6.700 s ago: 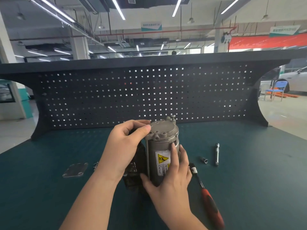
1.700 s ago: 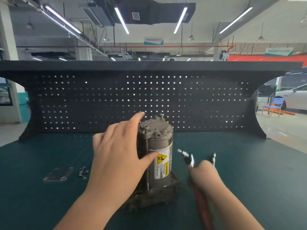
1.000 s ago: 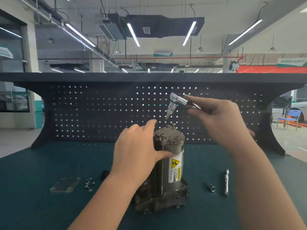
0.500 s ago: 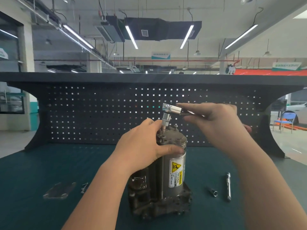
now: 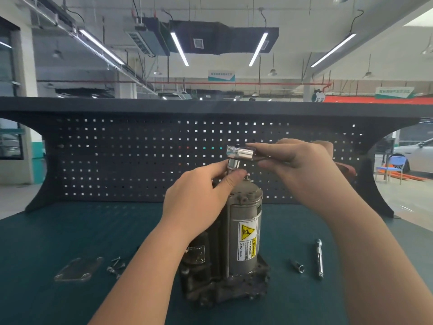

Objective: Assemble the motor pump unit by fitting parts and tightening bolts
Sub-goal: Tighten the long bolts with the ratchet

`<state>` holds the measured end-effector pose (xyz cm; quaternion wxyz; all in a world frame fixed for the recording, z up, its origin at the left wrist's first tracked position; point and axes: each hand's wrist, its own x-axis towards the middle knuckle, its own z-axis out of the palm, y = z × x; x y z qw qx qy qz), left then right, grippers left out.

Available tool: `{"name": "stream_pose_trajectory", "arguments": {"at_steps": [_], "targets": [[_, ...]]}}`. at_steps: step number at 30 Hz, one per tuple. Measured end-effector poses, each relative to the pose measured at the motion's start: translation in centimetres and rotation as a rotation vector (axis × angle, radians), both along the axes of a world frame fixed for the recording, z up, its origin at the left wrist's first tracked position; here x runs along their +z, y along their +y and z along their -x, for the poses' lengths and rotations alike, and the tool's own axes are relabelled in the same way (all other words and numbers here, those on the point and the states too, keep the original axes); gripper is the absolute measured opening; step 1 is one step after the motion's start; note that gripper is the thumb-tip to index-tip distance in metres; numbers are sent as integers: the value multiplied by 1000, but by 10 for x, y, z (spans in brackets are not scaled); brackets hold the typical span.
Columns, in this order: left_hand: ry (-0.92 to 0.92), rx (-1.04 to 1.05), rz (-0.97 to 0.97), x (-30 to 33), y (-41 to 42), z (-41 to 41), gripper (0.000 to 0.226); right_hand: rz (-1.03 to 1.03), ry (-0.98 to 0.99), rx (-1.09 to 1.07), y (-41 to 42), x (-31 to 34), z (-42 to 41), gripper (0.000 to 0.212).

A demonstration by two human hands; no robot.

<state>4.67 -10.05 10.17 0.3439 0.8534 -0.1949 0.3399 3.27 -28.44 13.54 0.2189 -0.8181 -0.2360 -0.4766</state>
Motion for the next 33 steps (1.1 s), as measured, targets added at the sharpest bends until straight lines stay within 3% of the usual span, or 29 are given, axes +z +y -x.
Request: {"name": "stream_pose_trajectory", "arguments": {"at_steps": [2, 7, 11, 16, 20, 27, 31, 33], "targets": [[25, -48, 69, 0, 0, -2, 25, 6, -21, -16, 0, -2, -1, 40], [120, -226, 201, 3, 4, -7, 26, 70, -56, -103, 3, 0, 0, 30], [165, -270, 200, 3, 10, -10, 16, 118, -56, -140, 7, -2, -1, 29], [183, -260, 207, 6, 7, -7, 67, 68, -80, -175, 0, -2, -4, 27], [202, -270, 261, 8, 7, -4, 55, 38, -70, -178, -4, -1, -4, 26], [222, -176, 259, 3, 6, -7, 73, 20, -48, -119, 0, -5, -9, 26], [166, -131, 346, 5, 2, -2, 63, 23, -27, -121, 1, -5, -9, 26], [130, -160, 318, 5, 1, -3, 74, 33, -25, -126, 1, -5, -9, 27]]}}
